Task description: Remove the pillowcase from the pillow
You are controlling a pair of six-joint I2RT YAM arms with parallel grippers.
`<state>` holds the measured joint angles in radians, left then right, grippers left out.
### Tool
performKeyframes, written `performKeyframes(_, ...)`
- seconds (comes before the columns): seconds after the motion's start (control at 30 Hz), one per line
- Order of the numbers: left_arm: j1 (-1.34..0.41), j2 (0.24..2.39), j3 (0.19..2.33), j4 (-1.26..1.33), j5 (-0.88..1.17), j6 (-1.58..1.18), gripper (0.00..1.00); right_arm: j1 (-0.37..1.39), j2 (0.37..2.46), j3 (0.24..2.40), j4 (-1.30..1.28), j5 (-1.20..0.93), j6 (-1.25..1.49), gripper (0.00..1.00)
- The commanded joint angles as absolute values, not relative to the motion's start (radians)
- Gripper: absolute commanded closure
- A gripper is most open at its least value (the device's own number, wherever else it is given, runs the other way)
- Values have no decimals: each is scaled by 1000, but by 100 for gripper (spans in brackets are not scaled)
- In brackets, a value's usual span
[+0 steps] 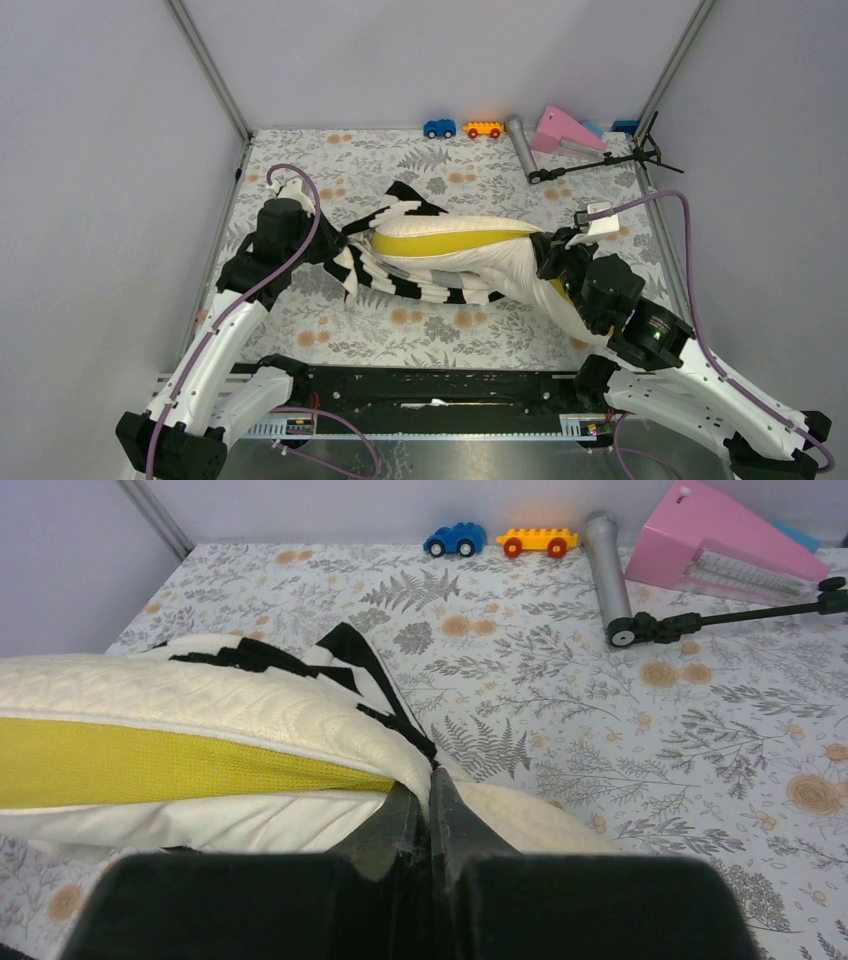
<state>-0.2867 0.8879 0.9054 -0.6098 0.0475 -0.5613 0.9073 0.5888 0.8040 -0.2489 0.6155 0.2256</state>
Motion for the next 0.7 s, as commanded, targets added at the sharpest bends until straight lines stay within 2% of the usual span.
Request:
performKeyframes(0.0, -255, 885, 896, -592, -98, -555, 100, 874, 495, 825, -121, 868, 227, 100)
performKeyframes(0.27, -255, 890, 863, -593, -199, -591, 100, 874, 427, 812, -98, 904, 217, 100)
performKeyframes(0.5, -246, 959, 917, -825, -643, -893, 100, 874, 404, 819, -98, 1050, 258, 100)
performKeyframes(0.67, -242, 1035, 974, -998, -772, -1078, 100, 874, 367, 773, -24, 1042, 237, 100)
